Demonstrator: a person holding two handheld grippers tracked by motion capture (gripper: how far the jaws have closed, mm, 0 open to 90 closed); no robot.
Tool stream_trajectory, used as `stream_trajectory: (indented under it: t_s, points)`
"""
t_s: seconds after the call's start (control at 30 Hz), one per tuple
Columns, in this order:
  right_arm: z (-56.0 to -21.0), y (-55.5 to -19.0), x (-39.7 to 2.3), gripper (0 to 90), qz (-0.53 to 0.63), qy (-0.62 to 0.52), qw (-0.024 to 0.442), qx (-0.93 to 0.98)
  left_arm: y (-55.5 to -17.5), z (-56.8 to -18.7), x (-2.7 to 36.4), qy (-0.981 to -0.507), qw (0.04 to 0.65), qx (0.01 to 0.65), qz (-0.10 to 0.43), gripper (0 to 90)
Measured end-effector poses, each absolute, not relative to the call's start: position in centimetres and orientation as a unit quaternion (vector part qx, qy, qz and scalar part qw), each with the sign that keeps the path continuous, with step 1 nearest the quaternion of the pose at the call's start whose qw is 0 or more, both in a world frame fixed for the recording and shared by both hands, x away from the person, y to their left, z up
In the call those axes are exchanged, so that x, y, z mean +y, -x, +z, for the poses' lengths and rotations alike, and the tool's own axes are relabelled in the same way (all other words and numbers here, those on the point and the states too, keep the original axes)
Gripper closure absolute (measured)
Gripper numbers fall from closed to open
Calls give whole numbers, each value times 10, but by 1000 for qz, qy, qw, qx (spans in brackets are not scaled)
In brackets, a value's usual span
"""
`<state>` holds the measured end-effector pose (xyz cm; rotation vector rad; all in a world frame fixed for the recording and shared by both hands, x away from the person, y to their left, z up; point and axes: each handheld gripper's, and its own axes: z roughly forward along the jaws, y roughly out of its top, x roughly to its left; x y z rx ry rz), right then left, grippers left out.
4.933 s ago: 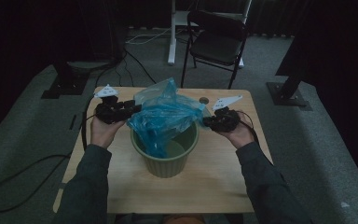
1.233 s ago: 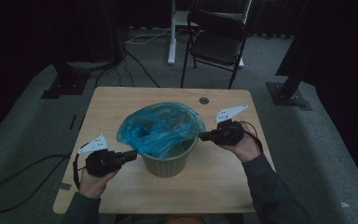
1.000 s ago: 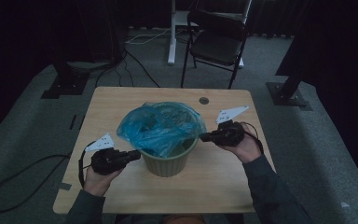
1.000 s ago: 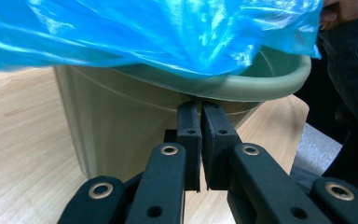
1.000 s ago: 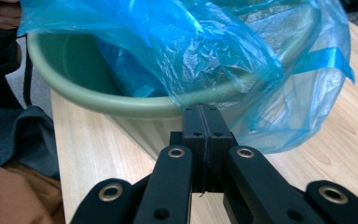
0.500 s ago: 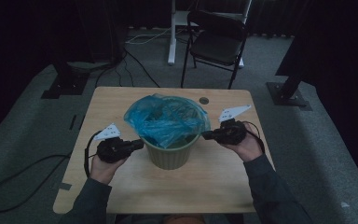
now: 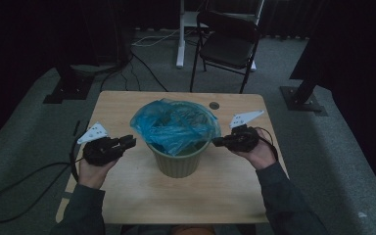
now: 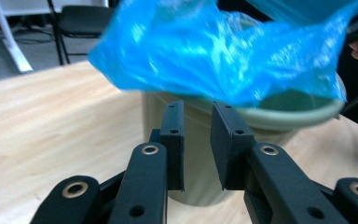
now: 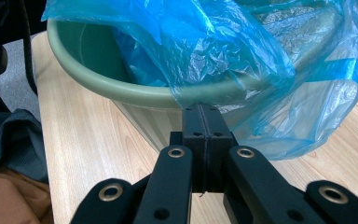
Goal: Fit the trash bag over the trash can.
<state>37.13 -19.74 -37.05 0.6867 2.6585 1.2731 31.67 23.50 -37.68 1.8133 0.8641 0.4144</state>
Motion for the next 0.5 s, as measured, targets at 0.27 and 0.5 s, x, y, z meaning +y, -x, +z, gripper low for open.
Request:
stream_trajectory:
  t_s: [0.27,0.5]
  points:
    - [-370,-372,-198,900,419,-226,58,878,-329,-355,230,-754,517,350,205,716]
    - [-370,-372,-197,900,417,-224,57,879,-338,-341,223,-760,510,336,222,667]
